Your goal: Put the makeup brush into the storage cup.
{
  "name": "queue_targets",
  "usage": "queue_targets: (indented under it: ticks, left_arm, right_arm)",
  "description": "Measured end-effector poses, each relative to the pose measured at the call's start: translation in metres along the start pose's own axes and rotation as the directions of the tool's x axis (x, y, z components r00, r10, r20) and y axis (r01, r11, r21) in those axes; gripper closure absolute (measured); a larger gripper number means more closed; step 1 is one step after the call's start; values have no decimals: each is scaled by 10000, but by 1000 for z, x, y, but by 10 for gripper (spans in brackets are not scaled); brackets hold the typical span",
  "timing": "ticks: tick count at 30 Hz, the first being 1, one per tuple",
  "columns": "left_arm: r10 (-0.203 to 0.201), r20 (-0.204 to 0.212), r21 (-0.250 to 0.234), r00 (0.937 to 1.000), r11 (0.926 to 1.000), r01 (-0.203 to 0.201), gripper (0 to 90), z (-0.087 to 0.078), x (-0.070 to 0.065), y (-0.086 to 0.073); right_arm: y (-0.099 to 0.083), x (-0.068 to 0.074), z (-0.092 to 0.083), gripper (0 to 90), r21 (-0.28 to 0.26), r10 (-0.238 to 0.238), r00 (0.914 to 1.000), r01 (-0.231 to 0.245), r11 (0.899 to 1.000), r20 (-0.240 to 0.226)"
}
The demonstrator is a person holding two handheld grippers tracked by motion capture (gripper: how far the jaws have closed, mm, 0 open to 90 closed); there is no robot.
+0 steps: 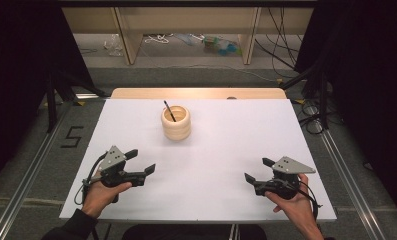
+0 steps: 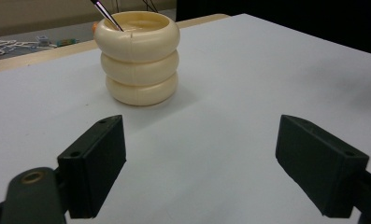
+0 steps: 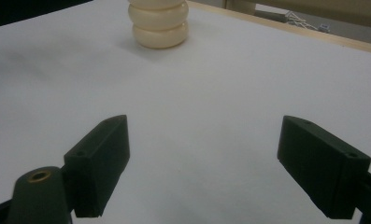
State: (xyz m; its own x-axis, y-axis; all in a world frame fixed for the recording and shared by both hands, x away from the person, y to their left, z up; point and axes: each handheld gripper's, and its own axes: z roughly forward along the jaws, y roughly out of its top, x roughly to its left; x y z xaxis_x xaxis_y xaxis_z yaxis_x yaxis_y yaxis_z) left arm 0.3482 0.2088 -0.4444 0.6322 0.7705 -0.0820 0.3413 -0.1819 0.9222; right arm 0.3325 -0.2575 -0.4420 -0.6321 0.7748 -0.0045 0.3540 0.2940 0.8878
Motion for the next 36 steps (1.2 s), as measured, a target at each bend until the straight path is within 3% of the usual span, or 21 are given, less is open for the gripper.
queue_targets:
  ticks: [1,2,4,6,12,14,20,24,26,27,34,36]
  left_arm:
    - [150,-21,45,9999,9999,-150,161,-1,0,0]
    - [-16,-58,-5,10000,10000,16,161,-1,-1,-1]
    - [53,-28,-5,10000,10000,-53,161,-4,-1,0]
    - [-663,149,-249,9977,9975,666,162,-6,-1,1]
    - [-425,150,-372,9990,9984,430,164,-13,-3,3]
    - [-249,78,-254,9997,9994,251,164,-13,-3,2]
    - [-124,62,-44,9999,9999,124,164,-12,-4,0]
    - [-357,-67,36,9993,9994,357,164,-11,-2,-1]
    - [-284,-70,56,9996,9996,284,164,-11,-1,-1]
    - [-442,-76,41,9990,9990,442,164,-10,-2,-2]
    - [-210,-51,69,9998,9998,211,164,-10,-1,-2]
    - [-337,-69,82,9994,9994,337,164,-9,-2,-2]
  right_arm:
    - [0,0,0,177,-4,-23,10000,23,10000,1]
    - [0,0,0,177,-16,-16,10000,16,10000,1]
    - [0,0,0,177,-33,17,10000,-17,10000,-16]
    - [0,0,-1,176,79,-2,10000,2,10000,-2]
    - [0,0,0,176,107,12,10000,-12,9999,-20]
    - [0,1,0,176,173,143,9997,-139,9998,-199]
    - [0,0,1,176,-30,21,9999,-21,10000,-120]
    - [0,0,0,177,193,97,9997,-93,9998,-209]
    - [0,0,0,177,169,63,9998,-60,9998,-177]
    - [0,-1,1,177,77,-37,9999,38,10000,-94]
    - [0,0,1,179,9,-50,10000,50,10000,-67]
    - [0,0,1,179,24,-60,10000,60,10000,-67]
